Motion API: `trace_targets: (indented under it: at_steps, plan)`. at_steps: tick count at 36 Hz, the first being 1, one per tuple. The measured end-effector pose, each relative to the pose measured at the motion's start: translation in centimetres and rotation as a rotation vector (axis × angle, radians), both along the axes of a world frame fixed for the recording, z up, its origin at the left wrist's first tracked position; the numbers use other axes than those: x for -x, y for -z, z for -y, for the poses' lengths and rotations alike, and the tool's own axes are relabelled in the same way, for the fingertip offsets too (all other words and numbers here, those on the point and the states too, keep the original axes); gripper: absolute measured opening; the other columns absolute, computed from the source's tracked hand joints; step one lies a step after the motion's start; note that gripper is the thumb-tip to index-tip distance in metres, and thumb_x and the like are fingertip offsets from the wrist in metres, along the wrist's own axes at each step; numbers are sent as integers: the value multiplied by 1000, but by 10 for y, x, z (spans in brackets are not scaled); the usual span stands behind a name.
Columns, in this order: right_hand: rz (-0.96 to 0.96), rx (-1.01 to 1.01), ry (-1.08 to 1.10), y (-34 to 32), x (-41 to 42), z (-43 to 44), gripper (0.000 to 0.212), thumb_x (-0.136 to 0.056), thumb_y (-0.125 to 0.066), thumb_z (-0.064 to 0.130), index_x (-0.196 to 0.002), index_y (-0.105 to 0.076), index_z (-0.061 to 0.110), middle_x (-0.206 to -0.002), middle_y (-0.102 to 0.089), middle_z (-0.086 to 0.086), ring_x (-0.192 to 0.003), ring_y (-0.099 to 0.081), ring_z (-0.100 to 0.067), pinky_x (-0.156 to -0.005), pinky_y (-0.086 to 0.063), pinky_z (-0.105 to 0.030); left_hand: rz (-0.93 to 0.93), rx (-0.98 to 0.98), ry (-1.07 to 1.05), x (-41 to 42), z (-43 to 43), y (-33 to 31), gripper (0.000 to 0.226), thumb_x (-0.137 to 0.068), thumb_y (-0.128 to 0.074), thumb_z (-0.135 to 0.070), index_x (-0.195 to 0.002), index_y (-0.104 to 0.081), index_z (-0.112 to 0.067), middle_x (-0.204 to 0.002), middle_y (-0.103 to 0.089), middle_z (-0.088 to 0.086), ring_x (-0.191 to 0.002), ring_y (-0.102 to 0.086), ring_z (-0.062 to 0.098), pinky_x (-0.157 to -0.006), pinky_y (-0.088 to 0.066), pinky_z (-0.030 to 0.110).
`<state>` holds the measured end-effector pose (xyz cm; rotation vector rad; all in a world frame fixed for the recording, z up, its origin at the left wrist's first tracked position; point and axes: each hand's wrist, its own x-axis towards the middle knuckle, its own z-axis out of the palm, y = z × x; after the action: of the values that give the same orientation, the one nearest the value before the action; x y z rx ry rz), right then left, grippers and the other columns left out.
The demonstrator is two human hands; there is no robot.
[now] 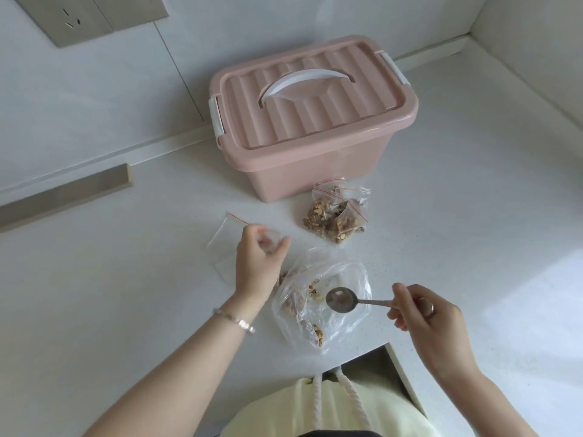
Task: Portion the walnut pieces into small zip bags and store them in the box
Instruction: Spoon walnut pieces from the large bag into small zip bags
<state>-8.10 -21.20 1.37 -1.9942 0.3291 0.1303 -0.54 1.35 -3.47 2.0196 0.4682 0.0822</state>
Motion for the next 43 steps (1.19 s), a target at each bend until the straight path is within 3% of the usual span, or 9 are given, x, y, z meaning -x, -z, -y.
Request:
trace_targets:
  at_steps: [6,16,19,22,27,31,35,39,43]
  plan:
    - [-37,48,-12,7,-3,-4,37,-89,-50,33,-57,-57,16,-58,-63,7,-49,-55,-5,-53,-45,-20,-37,-224,133,-65,25,15,39,-79,-69,-30,-105,-49,-10,-90,-54,3,-93,-54,26,-81,-47,41]
    - [-56,0,-28,10,-3,-6,28,-82,-45,42,-64,-58,25,-58,-64,2,-50,-56,-9,-59,-49,-31,-179,-82,279,-75,24,27,87,-73,-76,-31,-139,-24,-10,-141,-29,9,-132,-26,22,-106,-25,30]
    - [-33,2,-31,9,-6,-5,30,-83,-44,42,-60,-58,27,-57,-63,2,-50,-55,-8,-56,-47,-27,-138,-320,228,-59,0,30,74,-78,-69,-37,-135,-34,-7,-137,-37,12,-128,-32,25,-105,-28,32]
    - [-23,6,-24,7,-8,-4,33,-82,-42,47,-61,-58,27,-58,-62,3,-53,-57,-8,-57,-48,-27,-278,-586,241,-36,-28,38,64,-81,-65,-31,-133,-36,-10,-137,-37,11,-126,-33,30,-100,-31,37]
    - [-33,29,-31,3,-10,-6,44,-80,-35,52,-55,-54,21,-59,-64,5,-57,-60,-8,-59,-49,-29,-455,-782,265,-4,-54,52,60,-79,-65,-34,-129,-39,-14,-127,-49,9,-121,-40,30,-92,-36,36]
    - [-12,0,-36,0,-11,-11,41,-89,-40,35,-56,-53,14,-60,-64,3,-53,-59,-7,-53,-43,-13,-478,-669,182,4,-61,58,45,-79,-67,-31,-115,-49,-11,-112,-57,7,-112,-45,30,-86,-37,35]
    - [61,-6,-56,-1,-8,-14,47,-92,-41,48,-56,-51,19,-67,-60,1,-53,-59,-11,-52,-43,-13,-483,-493,114,7,-61,56,33,-80,-64,-20,-109,-52,-12,-93,-59,2,-97,-57,27,-83,-41,32]
    - [118,-96,-44,-9,-6,-15,55,-80,-32,70,-62,-57,24,-79,-59,6,-56,-59,-14,-54,-48,-19,-381,-253,93,17,-53,41,13,-77,-66,-17,-80,-54,-14,-67,-51,-3,-67,-53,23,-61,-43,30]
    - [67,-258,-68,-25,-9,-23,41,-77,-34,57,-63,-63,32,-75,-66,-7,-53,-65,-18,-52,-51,-25,-225,-4,99,27,-31,2,17,-77,-69,-18,-72,-54,-12,-70,-61,-3,-62,-56,13,-55,-39,21]
